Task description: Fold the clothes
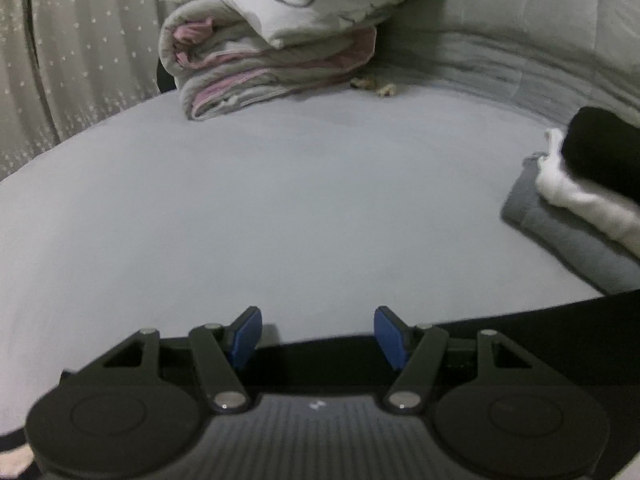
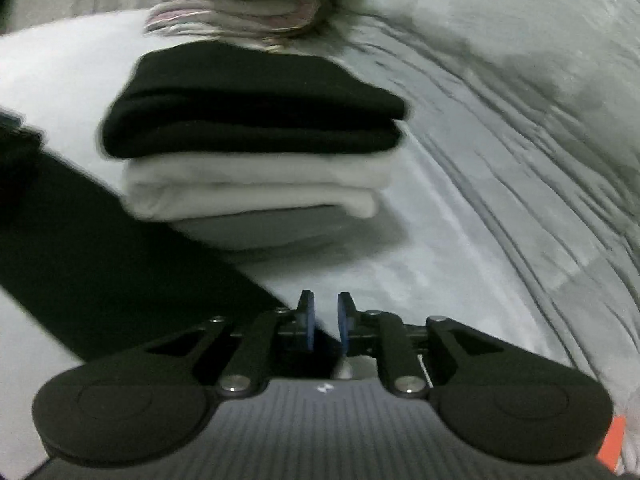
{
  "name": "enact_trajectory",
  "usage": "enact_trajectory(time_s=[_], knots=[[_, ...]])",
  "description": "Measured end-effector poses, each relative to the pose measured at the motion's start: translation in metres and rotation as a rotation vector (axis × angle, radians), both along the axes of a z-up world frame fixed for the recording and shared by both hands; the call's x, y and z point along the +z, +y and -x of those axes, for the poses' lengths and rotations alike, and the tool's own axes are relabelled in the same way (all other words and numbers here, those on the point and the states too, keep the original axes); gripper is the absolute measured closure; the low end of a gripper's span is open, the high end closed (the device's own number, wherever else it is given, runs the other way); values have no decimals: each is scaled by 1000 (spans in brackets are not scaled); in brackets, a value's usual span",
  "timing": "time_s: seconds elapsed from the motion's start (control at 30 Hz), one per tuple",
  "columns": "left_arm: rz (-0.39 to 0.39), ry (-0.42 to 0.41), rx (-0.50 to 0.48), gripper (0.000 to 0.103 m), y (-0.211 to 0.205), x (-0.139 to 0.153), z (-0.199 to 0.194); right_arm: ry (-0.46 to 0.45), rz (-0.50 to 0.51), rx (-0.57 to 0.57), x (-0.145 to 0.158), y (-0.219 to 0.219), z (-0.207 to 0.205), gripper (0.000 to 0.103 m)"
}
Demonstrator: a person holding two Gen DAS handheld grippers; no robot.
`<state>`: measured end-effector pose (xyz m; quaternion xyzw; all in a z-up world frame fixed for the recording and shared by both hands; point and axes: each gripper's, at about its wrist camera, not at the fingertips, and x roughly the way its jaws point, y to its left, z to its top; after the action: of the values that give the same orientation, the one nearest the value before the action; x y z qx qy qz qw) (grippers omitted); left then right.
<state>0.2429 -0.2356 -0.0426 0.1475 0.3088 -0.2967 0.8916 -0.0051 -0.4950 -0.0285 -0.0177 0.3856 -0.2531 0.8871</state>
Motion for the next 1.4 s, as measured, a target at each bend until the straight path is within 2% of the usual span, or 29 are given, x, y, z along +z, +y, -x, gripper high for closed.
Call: enact_trajectory(time_s=[0.07, 0.1, 0.27, 0.37, 0.53, 0.63, 0.9, 1.2, 1.33, 1.4], knots=[[28, -9, -2, 39, 11, 3, 16, -53, -61, -13, 8, -7, 8, 64], [39, -10, -1, 39, 17, 4, 24, -71, -81, -3, 11, -5, 9, 60], [100, 2, 81, 39, 58, 8, 61, -156, -182, 52, 25, 2, 16, 57], [146, 22, 146, 39, 89, 8, 80, -174, -249, 109, 28, 14, 12, 53], [178, 75, 262, 39, 136, -1, 112, -182, -340, 214, 30, 38, 2, 50], [179, 86, 307, 39, 160, -7, 136, -176, -383, 264, 28, 54, -6, 50], [125, 54, 318, 38, 202, -6, 194, -146, -402, 378, 30, 106, -23, 48], [25, -20, 490, 37, 270, 4, 218, -104, -334, 561, 34, 185, -47, 46], [11, -75, 673, 37, 312, 8, 214, -106, -365, 652, 38, 226, -66, 46], [40, -58, 790, 37, 337, 7, 206, -113, -389, 702, 41, 249, -76, 46]])
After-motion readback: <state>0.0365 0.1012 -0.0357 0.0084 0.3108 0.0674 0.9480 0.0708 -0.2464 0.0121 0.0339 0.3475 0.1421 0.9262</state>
